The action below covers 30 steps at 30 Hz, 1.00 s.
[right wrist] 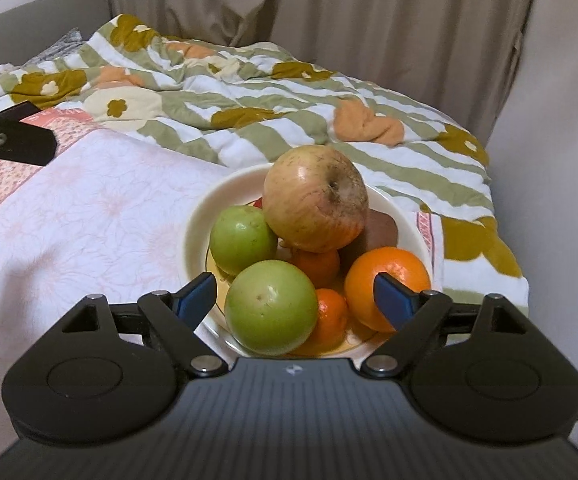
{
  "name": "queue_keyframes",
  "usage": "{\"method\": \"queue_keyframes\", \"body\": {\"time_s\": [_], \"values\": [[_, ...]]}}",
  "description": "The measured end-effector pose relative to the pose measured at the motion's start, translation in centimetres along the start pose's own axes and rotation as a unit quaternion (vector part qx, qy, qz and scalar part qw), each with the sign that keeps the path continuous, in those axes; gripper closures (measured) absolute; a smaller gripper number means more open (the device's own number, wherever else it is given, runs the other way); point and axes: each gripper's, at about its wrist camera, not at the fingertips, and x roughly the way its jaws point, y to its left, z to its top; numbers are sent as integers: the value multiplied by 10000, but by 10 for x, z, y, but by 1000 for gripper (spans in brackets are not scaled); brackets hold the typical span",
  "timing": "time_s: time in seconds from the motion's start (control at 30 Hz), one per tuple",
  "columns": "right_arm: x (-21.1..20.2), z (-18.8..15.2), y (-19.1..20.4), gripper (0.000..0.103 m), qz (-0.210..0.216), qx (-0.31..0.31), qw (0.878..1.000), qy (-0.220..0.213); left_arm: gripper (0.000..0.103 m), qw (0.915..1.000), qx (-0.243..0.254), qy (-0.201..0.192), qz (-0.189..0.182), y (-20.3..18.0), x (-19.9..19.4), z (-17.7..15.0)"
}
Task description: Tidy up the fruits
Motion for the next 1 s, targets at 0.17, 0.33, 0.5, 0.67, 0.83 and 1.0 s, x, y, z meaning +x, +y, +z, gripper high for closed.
{"method": "queue_keyframes", "body": {"time_s": [0.17,0.33,0.5,0.67,0.83,1.0], "values": [[-31,5,10,2,-175,125,9997,-114,3,9997,92,-175,-106,8,-27,2],[-71,9,29,2,-293,344,9988,-199,3,9987,211,-392,-236,23,-63,2],[-115,11,51,2,-372,675,9967,-254,2,9972,309,-648,-228,44,-99,-2],[-155,11,73,0,-423,1065,9930,-298,0,9953,472,-840,-83,64,-131,-11],[-182,8,92,0,-410,1413,9887,-304,0,9938,619,-921,59,79,-153,-22],[-195,3,108,0,-478,1500,9875,-124,0,9948,620,-811,46,92,-162,-34]]}}
